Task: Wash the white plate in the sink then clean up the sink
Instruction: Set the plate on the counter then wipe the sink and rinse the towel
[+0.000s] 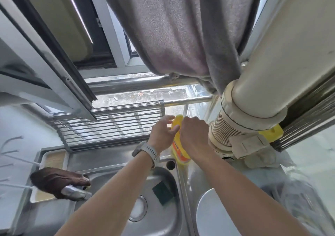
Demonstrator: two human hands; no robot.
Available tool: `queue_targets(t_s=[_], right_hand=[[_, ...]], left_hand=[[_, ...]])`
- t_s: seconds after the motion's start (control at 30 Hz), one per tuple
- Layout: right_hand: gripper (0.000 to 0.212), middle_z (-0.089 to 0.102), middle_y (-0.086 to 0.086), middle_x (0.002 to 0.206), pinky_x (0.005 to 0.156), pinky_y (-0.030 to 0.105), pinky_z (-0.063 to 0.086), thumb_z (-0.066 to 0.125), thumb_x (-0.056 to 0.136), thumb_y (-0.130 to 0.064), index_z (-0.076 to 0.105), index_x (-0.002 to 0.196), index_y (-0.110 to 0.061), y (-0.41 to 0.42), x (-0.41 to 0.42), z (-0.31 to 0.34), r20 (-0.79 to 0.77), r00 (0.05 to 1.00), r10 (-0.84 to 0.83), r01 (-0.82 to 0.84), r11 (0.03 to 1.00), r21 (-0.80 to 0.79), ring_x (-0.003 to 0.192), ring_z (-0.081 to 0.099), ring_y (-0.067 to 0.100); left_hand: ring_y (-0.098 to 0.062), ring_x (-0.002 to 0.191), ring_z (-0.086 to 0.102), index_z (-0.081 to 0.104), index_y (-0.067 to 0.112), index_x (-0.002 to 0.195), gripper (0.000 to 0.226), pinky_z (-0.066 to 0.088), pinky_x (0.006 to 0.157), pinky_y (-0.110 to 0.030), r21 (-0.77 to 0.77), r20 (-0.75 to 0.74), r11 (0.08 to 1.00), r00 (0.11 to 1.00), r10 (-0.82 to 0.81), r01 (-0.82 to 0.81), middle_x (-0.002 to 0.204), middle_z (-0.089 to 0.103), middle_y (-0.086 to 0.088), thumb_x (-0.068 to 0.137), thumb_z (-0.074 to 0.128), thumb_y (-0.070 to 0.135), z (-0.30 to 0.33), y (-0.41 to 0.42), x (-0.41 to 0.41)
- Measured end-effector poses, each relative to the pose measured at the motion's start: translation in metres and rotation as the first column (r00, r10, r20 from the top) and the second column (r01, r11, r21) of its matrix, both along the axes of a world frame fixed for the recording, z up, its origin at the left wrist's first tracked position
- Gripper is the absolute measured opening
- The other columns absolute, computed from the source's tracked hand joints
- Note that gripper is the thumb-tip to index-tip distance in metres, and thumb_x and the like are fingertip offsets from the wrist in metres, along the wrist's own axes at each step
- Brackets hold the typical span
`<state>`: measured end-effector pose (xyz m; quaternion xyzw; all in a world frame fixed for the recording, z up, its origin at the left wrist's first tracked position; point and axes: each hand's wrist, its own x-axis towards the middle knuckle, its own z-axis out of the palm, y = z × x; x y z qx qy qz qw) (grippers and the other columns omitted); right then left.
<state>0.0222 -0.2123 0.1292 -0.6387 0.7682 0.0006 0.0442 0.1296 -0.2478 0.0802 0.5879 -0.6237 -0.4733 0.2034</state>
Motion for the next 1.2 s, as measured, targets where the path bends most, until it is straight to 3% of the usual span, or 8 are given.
queue_targets(t_s=[0.17, 0.3, 0.43, 0.67, 0.87, 0.93, 1.03, 1.2], right_hand=[[0.013, 0.071, 0.005, 0.102, 0.064, 0.028, 0.037, 0.053, 0.099, -0.015, 0.064, 0.106, -0.012, -0.020, -0.007, -0.013, -0.029, 0.998, -0.047, 0.048, 0.999, 0.021, 0.095, 0.071, 0.024], [0.008, 0.071, 0.005, 0.098, 0.063, 0.028, 0.038, 0.059, 0.095, -0.010, 0.064, 0.100, -0.012, -0.027, -0.012, -0.014, -0.056, 0.996, -0.068, 0.069, 0.998, 0.014, 0.091, 0.071, 0.024], [0.011, 0.070, 0.005, 0.099, 0.064, 0.029, 0.039, 0.056, 0.094, -0.007, 0.064, 0.100, -0.012, -0.027, -0.013, -0.015, -0.053, 0.994, -0.093, 0.094, 0.995, 0.029, 0.093, 0.071, 0.025], [0.006, 0.071, 0.006, 0.098, 0.064, 0.031, 0.041, 0.058, 0.096, -0.014, 0.062, 0.100, -0.011, -0.011, -0.011, -0.010, -0.022, 0.994, -0.105, 0.104, 0.994, -0.032, 0.094, 0.070, 0.028], [0.019, 0.071, 0.002, 0.081, 0.058, 0.029, 0.052, 0.077, 0.082, -0.021, 0.070, 0.097, -0.013, 0.045, 0.020, -0.016, 0.060, 0.994, 0.092, -0.064, 0.927, -0.370, 0.075, 0.068, 0.021], [0.018, 0.071, 0.000, 0.084, 0.062, 0.032, 0.055, 0.074, 0.084, -0.026, 0.069, 0.099, -0.017, 0.076, 0.036, -0.040, 0.182, 0.971, 0.154, -0.097, 0.953, -0.288, 0.076, 0.068, 0.021], [0.020, 0.069, 0.002, 0.099, 0.078, 0.035, 0.053, 0.063, 0.090, -0.035, 0.064, 0.103, -0.020, 0.117, 0.055, -0.096, 0.333, 0.940, 0.070, -0.107, 0.990, 0.093, 0.094, 0.067, 0.023], [0.030, 0.066, 0.007, 0.118, 0.087, 0.035, 0.049, 0.060, 0.093, -0.033, 0.058, 0.117, -0.015, 0.155, 0.081, -0.211, 0.283, 0.957, -0.070, -0.101, 0.830, 0.548, 0.109, 0.063, 0.028]], left_hand=[[-0.031, 0.105, 0.073, 0.059, 0.021, 0.135, 0.037, 0.055, 0.099, -0.063, 0.289, -0.254, 0.956, 0.967, 0.023, 0.053, 0.128, 0.071, -0.014, 0.100, 0.060, 0.032, -0.041, -0.014, -0.009], [-0.030, 0.106, 0.071, 0.047, 0.024, 0.145, 0.043, 0.056, 0.100, -0.058, 0.382, -0.389, 0.919, 0.919, 0.060, 0.101, 0.134, 0.066, -0.017, 0.105, 0.058, 0.019, -0.043, -0.004, -0.018], [-0.034, 0.121, 0.068, 0.046, 0.030, 0.146, 0.050, 0.059, 0.098, -0.053, 0.358, -0.416, 0.926, 0.908, 0.044, 0.119, 0.143, 0.059, -0.017, 0.101, 0.065, 0.022, -0.055, -0.003, -0.018], [-0.024, 0.127, 0.065, 0.055, 0.069, 0.116, 0.044, 0.056, 0.103, -0.054, 0.302, -0.346, 0.951, 0.937, 0.042, 0.069, 0.138, 0.065, -0.002, 0.077, 0.073, 0.059, -0.064, 0.005, -0.012], [-0.021, 0.113, 0.072, 0.056, 0.038, 0.137, 0.039, 0.061, 0.095, -0.050, 0.226, -0.284, 0.974, 0.957, 0.049, 0.018, 0.127, 0.070, -0.003, 0.099, 0.063, 0.035, -0.041, 0.044, 0.029], [-0.019, 0.111, 0.072, 0.060, 0.037, 0.134, 0.034, 0.061, 0.096, -0.047, 0.254, -0.231, 0.966, 0.967, 0.104, -0.043, 0.123, 0.071, 0.000, 0.101, 0.060, 0.030, -0.054, 0.076, 0.053], [-0.015, 0.105, 0.073, 0.064, 0.040, 0.119, 0.021, 0.059, 0.099, -0.043, 0.355, -0.098, 0.925, 0.979, 0.181, -0.135, 0.115, 0.074, 0.005, 0.101, 0.060, 0.028, -0.089, 0.130, 0.086], [-0.017, 0.116, 0.063, 0.061, 0.017, 0.132, 0.030, 0.051, 0.109, -0.040, 0.503, 0.137, 0.825, 0.966, 0.218, -0.258, 0.130, 0.067, -0.003, 0.103, 0.057, 0.025, -0.170, 0.195, 0.123]])
